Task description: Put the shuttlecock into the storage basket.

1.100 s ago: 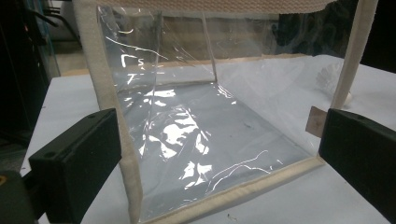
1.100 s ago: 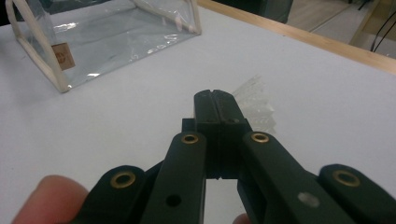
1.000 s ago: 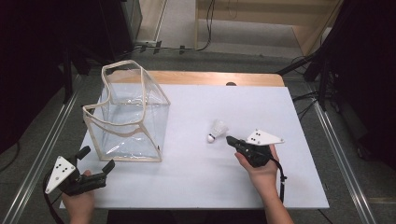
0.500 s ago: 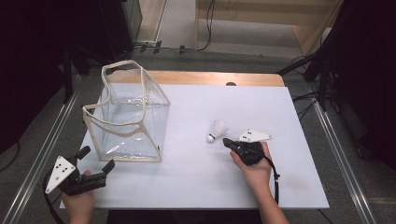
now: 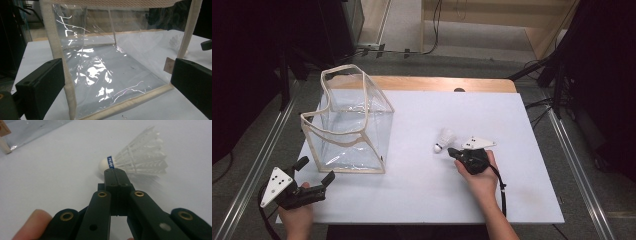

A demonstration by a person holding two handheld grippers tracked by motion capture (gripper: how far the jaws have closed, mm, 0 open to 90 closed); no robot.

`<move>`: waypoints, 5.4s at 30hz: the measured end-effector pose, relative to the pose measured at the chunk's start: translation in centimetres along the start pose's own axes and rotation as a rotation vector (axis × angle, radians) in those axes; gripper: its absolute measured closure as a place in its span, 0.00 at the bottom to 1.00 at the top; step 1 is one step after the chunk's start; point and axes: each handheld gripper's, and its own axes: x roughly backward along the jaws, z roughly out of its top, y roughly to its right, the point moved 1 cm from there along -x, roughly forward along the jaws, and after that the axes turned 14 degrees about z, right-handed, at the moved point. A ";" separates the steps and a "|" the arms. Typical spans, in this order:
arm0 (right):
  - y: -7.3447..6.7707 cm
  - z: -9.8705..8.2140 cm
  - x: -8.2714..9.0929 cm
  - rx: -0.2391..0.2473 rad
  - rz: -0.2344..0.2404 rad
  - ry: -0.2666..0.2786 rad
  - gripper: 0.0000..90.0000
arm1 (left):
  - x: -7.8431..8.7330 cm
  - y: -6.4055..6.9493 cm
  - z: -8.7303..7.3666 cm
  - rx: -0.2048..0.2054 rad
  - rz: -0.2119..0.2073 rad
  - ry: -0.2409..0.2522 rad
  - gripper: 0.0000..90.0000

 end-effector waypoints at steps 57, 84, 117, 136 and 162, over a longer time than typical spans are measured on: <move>0.0 -0.6 -1.5 0.018 -0.048 -0.110 0.97 | 0.0 0.1 0.0 -0.002 -0.004 -0.002 0.00; 3.5 2.4 -2.9 -0.051 -0.119 -0.131 0.97 | 0.0 0.0 0.0 0.000 -0.004 0.000 0.00; 0.8 6.4 -4.1 -0.046 0.072 -0.048 0.43 | 0.0 0.0 0.0 -0.001 -0.004 0.000 0.00; -1.7 5.7 -6.0 -0.013 0.059 -0.136 0.00 | 0.0 0.0 0.0 0.001 -0.006 0.000 0.00; -2.6 5.2 -9.5 0.131 0.131 -0.285 0.58 | 0.0 0.0 0.0 0.002 -0.006 0.001 0.00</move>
